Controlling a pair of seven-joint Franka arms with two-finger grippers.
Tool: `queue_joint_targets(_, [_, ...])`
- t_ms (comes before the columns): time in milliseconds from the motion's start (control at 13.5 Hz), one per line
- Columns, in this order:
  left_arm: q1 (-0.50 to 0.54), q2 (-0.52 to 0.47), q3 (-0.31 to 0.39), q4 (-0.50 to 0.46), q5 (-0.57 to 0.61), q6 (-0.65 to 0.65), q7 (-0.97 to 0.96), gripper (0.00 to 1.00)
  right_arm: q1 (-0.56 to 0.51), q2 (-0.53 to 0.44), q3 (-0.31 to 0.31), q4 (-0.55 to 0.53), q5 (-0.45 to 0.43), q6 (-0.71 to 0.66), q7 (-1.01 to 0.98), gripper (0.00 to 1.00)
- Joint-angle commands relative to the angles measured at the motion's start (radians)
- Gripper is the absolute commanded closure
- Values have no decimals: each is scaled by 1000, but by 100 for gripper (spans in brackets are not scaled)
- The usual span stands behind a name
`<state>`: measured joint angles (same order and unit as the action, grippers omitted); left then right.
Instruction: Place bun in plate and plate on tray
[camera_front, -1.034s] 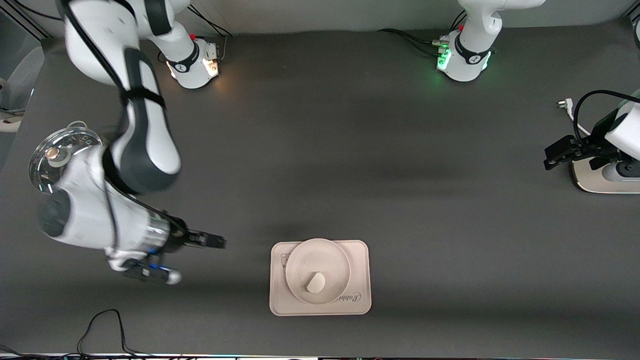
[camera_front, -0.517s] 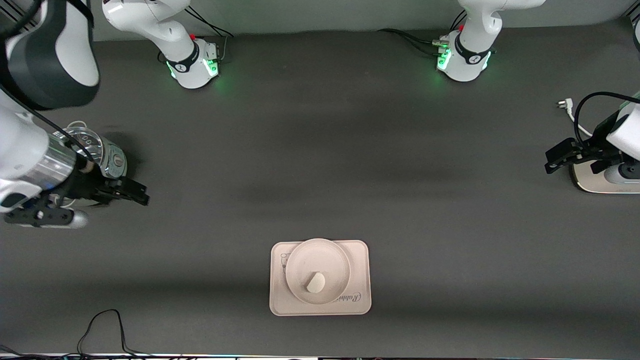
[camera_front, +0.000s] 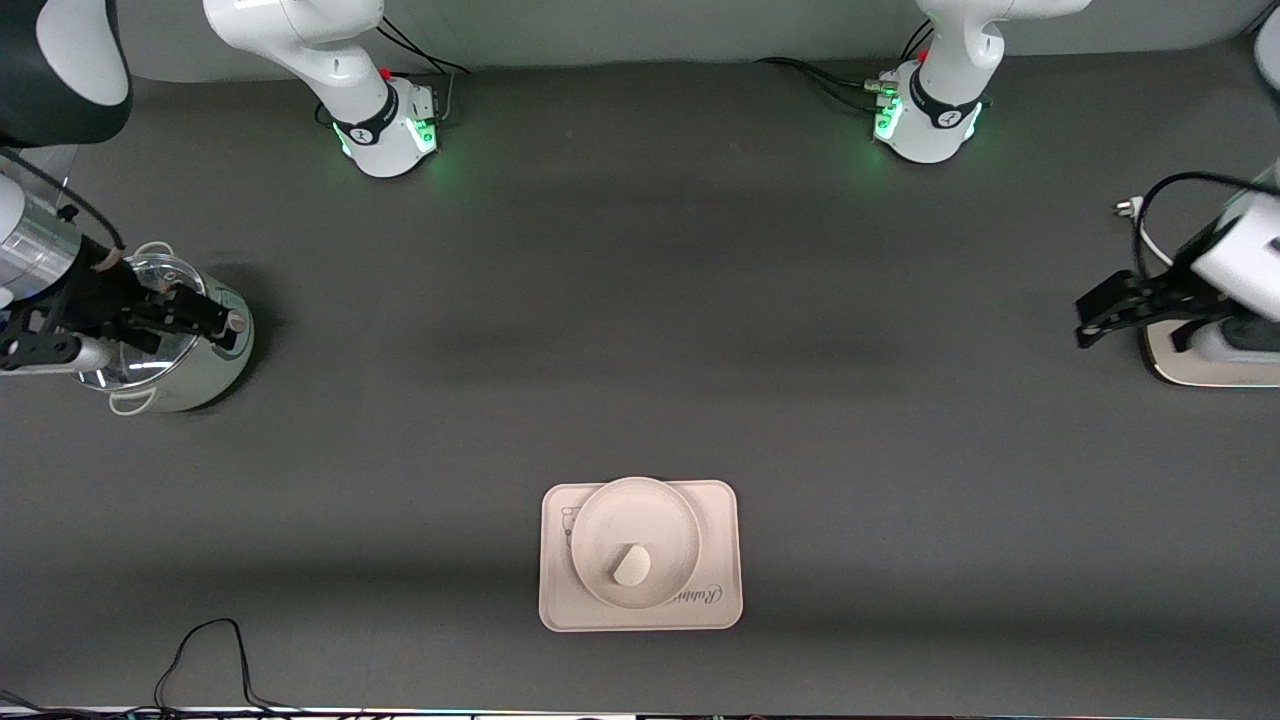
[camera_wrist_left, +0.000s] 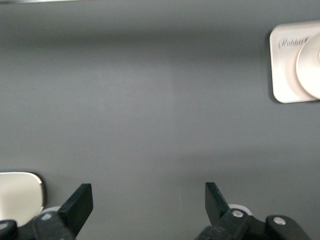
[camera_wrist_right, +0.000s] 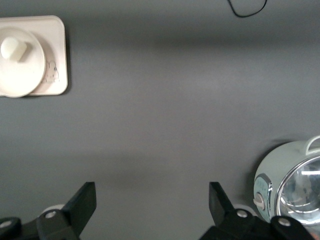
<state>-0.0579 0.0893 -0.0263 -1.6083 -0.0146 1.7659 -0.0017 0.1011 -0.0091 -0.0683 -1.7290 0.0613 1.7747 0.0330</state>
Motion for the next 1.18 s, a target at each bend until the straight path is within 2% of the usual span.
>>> queue_joint_targets(0, [-42,194,-24,77,54,4,11,0,-20,-51,57,-60,-28,13,-10,0])
queue_joint_targets(295, [-48,239,-24,87,51,8,9,0,0,-49,51,-57,-28,6,-15,0])
queue_joint_targets(443, [-37,263,-26,56,25,-10,-1,0,0,-45,50,-58,-28,6,-15,0])
queue_joint_targets(517, [-33,263,-24,51,-11,-10,0,0,0,-43,50,-58,-28,6,-15,0])
queue_joint_targets(960, [-39,263,-24,76,-4,-45,17,0,-1,-38,48,-58,-25,8,-13,0])
queue_joint_targets(1108, [-43,206,-24,123,31,-115,-3,0,-4,-38,48,-58,-21,8,-13,0])
